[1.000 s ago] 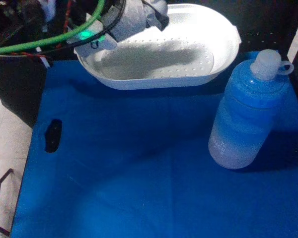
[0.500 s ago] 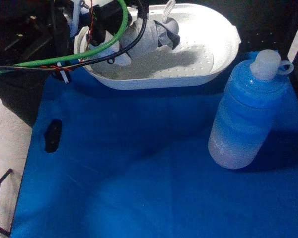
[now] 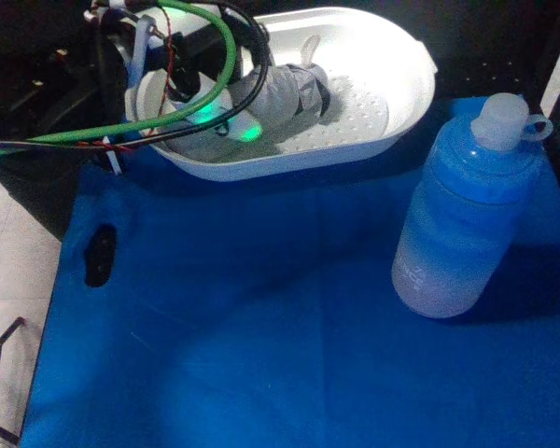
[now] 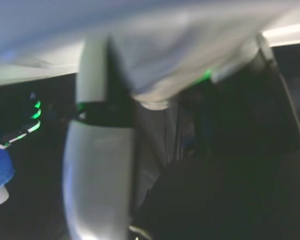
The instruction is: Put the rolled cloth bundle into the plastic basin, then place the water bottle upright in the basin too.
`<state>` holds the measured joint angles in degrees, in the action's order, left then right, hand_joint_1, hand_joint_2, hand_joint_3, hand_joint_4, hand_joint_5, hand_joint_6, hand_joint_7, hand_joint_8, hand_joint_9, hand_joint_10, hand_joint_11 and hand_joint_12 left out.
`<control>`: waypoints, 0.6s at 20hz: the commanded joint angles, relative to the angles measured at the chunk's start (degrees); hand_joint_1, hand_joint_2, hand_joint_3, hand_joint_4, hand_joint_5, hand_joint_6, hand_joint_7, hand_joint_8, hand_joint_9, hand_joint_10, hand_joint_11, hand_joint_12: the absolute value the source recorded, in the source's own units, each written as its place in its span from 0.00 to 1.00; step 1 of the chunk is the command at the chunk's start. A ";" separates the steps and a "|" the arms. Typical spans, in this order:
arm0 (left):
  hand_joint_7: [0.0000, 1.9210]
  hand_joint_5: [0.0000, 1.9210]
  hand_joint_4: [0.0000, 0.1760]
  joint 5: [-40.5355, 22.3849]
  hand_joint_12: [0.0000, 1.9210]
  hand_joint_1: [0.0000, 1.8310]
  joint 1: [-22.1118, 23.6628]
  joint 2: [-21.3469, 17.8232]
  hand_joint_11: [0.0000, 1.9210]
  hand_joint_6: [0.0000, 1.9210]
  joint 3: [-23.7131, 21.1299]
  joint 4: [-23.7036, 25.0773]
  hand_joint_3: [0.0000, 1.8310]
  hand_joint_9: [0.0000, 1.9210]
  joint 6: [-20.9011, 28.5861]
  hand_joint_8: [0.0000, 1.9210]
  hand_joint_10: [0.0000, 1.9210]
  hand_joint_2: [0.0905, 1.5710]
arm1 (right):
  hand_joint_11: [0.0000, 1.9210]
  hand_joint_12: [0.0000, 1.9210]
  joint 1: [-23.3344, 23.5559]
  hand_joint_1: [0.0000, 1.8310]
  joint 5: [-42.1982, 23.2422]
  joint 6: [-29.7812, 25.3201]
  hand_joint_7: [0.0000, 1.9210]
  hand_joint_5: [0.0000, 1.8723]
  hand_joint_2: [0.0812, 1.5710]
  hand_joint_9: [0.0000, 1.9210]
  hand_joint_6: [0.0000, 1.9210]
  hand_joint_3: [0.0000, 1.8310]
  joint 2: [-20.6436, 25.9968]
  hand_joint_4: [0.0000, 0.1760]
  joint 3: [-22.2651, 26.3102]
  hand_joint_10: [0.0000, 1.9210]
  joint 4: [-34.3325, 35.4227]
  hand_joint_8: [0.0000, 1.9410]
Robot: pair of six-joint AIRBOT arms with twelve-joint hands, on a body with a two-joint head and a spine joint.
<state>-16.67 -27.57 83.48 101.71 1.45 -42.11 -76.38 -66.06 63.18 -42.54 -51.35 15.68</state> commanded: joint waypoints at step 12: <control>0.05 0.03 1.00 -10.93 0.37 0.26 1.63 -7.95 0.00 0.00 -7.46 4.13 0.00 0.07 1.21 0.00 0.00 0.53 | 0.00 0.28 0.44 0.30 -6.82 -0.38 0.08 0.04 0.79 0.08 0.00 0.00 0.00 0.41 -0.04 0.00 0.72 0.00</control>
<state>-19.75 -26.98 75.24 93.32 6.46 -41.10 -76.38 -66.08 63.18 -42.61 -51.33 15.81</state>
